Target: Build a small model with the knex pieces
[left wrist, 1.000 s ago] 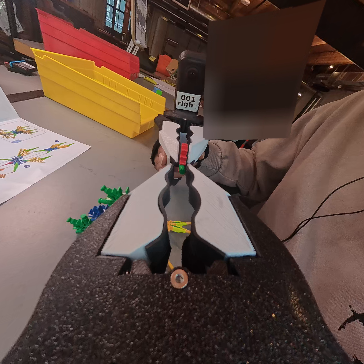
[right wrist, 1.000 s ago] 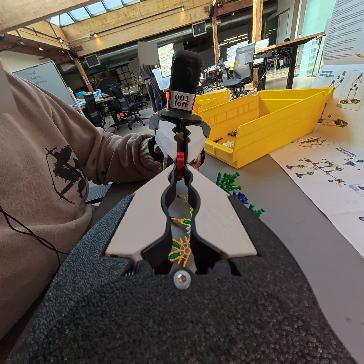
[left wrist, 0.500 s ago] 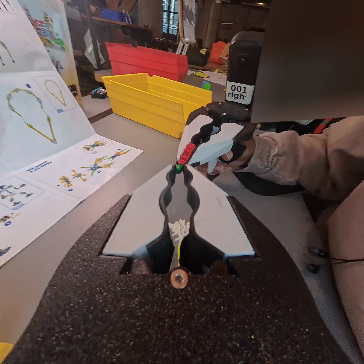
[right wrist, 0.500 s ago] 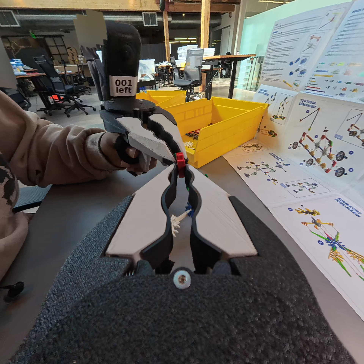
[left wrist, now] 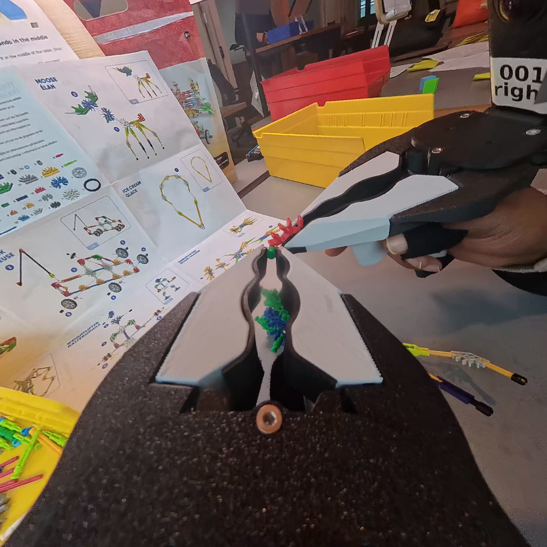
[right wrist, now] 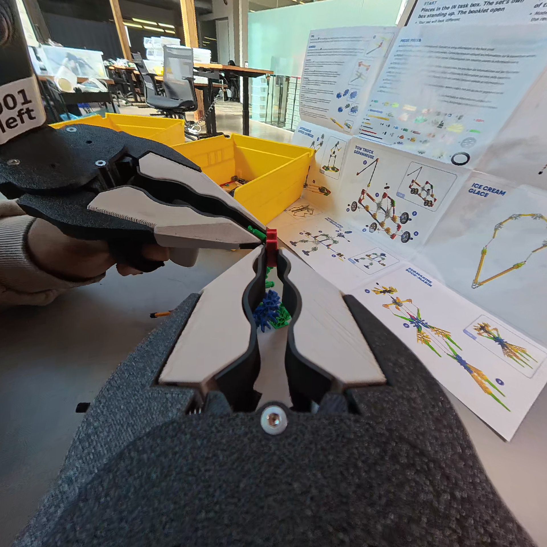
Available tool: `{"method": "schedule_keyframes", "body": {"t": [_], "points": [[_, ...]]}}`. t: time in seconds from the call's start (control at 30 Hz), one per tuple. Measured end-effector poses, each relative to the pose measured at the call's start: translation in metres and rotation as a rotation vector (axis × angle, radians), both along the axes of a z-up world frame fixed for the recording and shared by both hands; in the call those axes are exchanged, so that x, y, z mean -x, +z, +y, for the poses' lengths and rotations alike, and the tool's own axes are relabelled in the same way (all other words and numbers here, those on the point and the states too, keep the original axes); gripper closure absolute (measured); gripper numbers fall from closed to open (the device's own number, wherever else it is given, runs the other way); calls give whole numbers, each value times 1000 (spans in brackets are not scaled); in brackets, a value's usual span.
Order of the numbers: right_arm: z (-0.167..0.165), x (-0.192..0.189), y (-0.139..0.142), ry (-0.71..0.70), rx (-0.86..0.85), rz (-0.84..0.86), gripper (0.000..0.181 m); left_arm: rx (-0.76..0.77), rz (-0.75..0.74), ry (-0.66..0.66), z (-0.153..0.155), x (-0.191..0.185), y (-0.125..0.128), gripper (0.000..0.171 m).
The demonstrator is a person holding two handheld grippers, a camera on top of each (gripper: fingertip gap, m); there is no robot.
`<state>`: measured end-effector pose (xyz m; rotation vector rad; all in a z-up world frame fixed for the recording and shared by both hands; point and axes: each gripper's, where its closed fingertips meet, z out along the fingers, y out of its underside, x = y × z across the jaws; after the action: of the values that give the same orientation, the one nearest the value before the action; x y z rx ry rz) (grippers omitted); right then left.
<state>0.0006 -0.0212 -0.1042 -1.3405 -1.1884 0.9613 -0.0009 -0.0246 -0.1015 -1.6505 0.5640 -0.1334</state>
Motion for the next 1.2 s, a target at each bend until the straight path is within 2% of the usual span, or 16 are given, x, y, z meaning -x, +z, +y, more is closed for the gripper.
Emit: {"method": "schedule_keyframes", "body": {"t": [0.13,0.23,0.3,0.4,0.47,0.53,0.6,0.67,0.77,0.87,0.97,1.07,1.2], "points": [[21,-13,3,-6,72,39,177,21,-39,-27,1,10,-1,167],[35,-25,18,3,93,115,177,27,-107,15,7,43,5,166],[40,-29,23,14,116,143,177,0,-107,106,11,78,16,166],[41,-30,24,36,152,170,177,-36,-23,345,11,154,29,166],[41,-29,21,43,160,161,176,51,16,486,6,203,21,166],[39,-26,16,56,167,146,177,159,9,555,0,233,5,166],[37,-23,12,67,173,131,177,255,5,581,-5,248,-14,166],[34,-21,8,84,184,118,176,270,21,591,-4,252,-21,166],[27,-19,10,127,214,134,176,227,-1,497,2,228,-14,152],[18,-19,15,192,252,167,176,167,-71,320,6,184,-2,151],[7,-18,19,262,287,193,176,146,-195,32,0,117,10,152],[-10,-16,22,353,286,205,176,182,-354,-280,-19,46,19,152],[-39,-12,20,468,232,173,176,233,-451,-476,-36,-4,19,152]]}}
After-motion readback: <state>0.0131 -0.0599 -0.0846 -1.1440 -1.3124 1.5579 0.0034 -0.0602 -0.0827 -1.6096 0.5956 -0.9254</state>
